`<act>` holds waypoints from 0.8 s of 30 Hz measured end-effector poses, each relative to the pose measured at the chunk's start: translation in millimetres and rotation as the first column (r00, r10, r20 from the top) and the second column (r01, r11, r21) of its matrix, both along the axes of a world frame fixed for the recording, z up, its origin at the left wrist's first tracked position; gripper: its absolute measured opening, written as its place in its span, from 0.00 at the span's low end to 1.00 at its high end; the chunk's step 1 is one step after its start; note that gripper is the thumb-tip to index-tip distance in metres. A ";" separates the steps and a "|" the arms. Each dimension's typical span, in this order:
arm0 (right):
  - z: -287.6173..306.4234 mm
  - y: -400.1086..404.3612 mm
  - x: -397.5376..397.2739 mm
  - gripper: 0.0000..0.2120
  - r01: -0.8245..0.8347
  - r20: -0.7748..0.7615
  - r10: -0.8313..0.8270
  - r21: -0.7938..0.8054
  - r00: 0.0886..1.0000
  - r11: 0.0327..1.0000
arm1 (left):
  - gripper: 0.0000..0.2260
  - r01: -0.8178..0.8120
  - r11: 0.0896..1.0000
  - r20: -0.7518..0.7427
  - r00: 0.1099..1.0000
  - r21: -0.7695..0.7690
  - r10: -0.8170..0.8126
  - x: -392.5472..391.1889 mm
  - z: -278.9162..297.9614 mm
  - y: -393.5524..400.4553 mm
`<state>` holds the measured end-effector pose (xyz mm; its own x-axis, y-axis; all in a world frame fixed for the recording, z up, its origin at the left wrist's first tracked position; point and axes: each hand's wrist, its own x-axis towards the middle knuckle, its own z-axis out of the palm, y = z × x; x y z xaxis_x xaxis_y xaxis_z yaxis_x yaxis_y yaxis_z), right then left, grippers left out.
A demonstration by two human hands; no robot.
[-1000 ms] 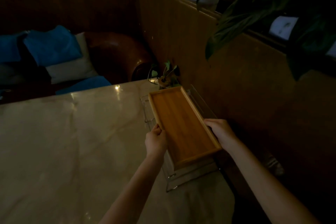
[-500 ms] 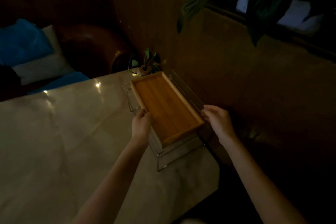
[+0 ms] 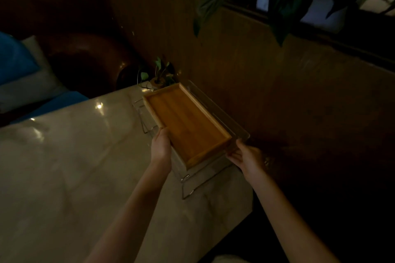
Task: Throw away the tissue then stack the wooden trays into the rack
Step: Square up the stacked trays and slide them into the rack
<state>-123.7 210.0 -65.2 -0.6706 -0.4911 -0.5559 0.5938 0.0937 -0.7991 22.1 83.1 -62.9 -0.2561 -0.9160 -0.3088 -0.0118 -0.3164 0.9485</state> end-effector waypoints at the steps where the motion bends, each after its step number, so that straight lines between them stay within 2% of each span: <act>1: 0.1 0.1 -1.1 0.13 0.000 -0.003 0.000 0.004 1.000 1.000 | 0.14 -0.003 0.999 -0.041 0.999 0.038 0.005 -1.4 0.0 -1.1; 6: 1.7 1.7 -7.3 0.07 -0.050 0.002 0.050 0.028 0.999 0.998 | 0.10 0.001 0.997 -0.066 0.998 0.077 0.004 -12.6 -1.8 -9.0; 10: 3.9 1.9 -7.3 0.07 -0.080 0.004 0.080 0.020 0.997 0.997 | 0.11 0.002 0.995 -0.100 0.995 0.100 0.008 -20.9 -3.7 -12.3; 14: 1.8 2.2 -16.3 0.12 -0.064 0.025 0.064 0.022 0.998 0.998 | 0.20 0.008 0.990 -0.055 0.998 0.138 -0.001 -38.2 -3.4 -12.3; 24: -6.8 2.9 -18.2 0.11 -0.119 0.008 0.118 0.008 0.993 0.993 | 0.18 0.038 0.997 -0.066 0.997 0.065 -0.034 -40.1 -7.3 -8.6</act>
